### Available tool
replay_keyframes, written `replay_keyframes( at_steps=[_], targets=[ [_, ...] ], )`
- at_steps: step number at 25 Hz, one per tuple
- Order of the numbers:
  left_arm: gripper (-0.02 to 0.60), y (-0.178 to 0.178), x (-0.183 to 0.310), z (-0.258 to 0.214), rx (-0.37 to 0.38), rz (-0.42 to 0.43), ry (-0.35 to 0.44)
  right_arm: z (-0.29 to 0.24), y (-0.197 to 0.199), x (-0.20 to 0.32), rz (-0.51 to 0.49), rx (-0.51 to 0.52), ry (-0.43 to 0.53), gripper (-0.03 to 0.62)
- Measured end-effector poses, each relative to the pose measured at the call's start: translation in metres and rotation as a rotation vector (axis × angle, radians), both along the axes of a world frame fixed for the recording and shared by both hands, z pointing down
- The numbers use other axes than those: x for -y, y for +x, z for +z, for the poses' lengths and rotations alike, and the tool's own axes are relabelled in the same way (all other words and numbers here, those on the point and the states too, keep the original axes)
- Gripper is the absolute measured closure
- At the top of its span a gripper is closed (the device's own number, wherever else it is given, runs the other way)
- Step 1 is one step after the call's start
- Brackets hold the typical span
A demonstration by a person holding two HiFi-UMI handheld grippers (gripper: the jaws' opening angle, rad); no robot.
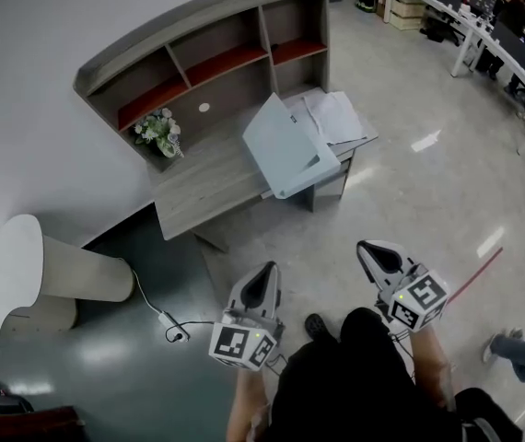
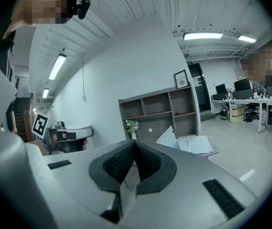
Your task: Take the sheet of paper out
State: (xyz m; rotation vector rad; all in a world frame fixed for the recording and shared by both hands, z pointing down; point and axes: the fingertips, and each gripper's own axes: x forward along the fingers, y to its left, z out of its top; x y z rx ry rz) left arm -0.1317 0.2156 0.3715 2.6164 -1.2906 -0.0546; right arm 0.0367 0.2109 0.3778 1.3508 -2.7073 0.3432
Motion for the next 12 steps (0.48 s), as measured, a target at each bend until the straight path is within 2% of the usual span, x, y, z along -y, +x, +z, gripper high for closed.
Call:
replay_keyframes(
  at_steps=[6, 12],
  targets=[
    [0.569, 0.019, 0.006, 0.017, 0.025, 0.013, -0.045, 0.012, 0.012, 0.002, -0.016, 0.035, -0.023, 0.582],
    [0.569, 0.038, 0.032, 0.026, 0.056, -0.002, -0.059, 0.018, 0.035, 0.034, -0.003, 0.074, -0.025, 0.582]
  ],
)
